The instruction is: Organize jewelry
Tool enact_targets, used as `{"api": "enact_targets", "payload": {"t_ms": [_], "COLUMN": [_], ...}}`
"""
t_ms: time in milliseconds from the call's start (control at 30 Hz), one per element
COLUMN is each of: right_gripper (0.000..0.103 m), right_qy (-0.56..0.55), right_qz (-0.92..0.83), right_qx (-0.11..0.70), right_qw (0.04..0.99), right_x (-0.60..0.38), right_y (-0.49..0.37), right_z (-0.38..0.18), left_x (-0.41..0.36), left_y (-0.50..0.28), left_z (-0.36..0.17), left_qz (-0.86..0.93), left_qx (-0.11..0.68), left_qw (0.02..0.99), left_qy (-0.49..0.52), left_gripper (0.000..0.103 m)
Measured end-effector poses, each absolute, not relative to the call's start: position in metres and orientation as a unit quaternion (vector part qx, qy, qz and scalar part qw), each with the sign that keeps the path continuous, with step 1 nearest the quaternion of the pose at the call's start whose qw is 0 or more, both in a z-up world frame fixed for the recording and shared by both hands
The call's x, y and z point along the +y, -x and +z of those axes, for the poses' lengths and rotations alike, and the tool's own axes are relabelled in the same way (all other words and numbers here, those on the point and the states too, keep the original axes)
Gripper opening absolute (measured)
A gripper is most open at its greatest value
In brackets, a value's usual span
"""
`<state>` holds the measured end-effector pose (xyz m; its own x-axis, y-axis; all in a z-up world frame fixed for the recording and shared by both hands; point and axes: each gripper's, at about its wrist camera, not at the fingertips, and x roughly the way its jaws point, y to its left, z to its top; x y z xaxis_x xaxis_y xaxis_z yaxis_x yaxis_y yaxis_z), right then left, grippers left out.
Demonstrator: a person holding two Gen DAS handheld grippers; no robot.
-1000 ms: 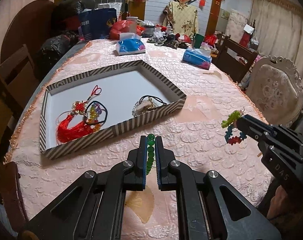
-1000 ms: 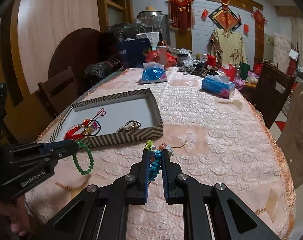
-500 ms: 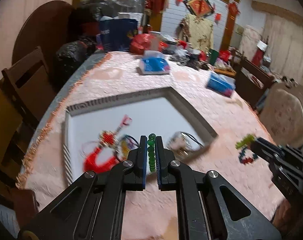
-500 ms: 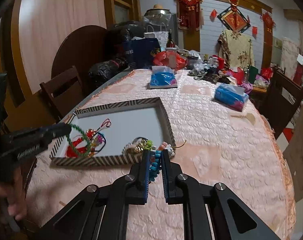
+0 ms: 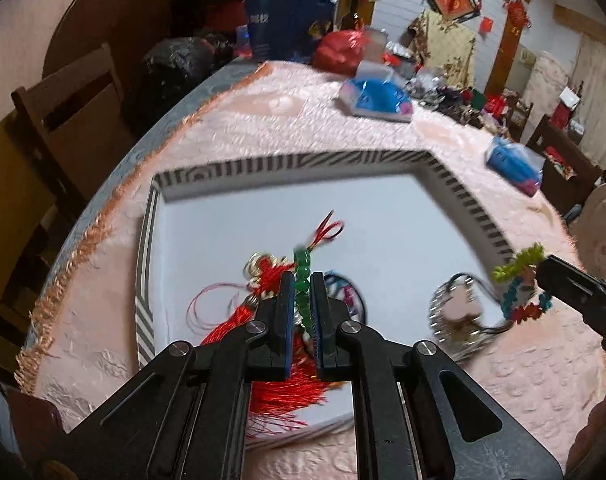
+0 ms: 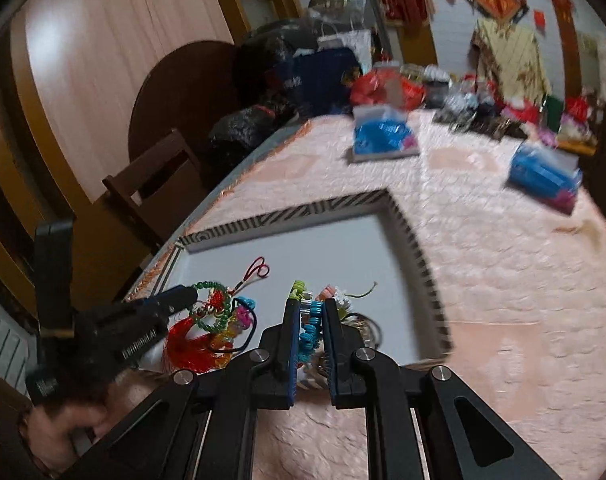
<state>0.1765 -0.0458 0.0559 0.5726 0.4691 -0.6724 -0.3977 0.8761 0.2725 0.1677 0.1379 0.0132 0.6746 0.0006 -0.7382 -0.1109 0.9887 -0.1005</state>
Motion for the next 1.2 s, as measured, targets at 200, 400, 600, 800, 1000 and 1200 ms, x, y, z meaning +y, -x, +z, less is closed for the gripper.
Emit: {"api": "enact_targets", "payload": {"t_ms": [200,400,600,800,1000,1200], "right_gripper": [0.010,0.010,0.010,0.014,0.014,0.014], "right_qy": [-0.046,-0.043,-0.049,-0.049,-0.051,-0.035], "right_qz": [0.242,0.217,0.216,0.212,0.208,0.210], "right_qx": [0.420,0.438,0.441,0.439,0.425,0.413], "right_qw": [0.873,0.871,0.870,0.872,0.880,0.885], "right_x": [-0.033,-0.042,-0.048,-0.047,-0.052,-0.061], "right_y": [-0.192,-0.202,-0.203,-0.203,-0.199,-0.182], "right_z": [0.028,0.010,0.008,0.011,0.023,0.033], "left_x": [0.144,0.149,0.151,0.153,0.152,0.137], "left_y": [-0.163,-0.165,-0.165,-0.162,-0.158,-0.145], "left_z": [-0.007,-0.018,-0.017,-0.015,-0.006,0.012], "left_qz": [0.044,0.050,0.055,0.059,0.053,0.050], "left_qx": [0.413,0.423,0.423,0.418,0.406,0.372], "left_qw": [0.907,0.902,0.901,0.903,0.909,0.926], "left_qy": [0.063,0.071,0.078,0.078,0.076,0.049], "left_gripper": [0.006,0.006,0.009,0.034,0.051,0.062]}}
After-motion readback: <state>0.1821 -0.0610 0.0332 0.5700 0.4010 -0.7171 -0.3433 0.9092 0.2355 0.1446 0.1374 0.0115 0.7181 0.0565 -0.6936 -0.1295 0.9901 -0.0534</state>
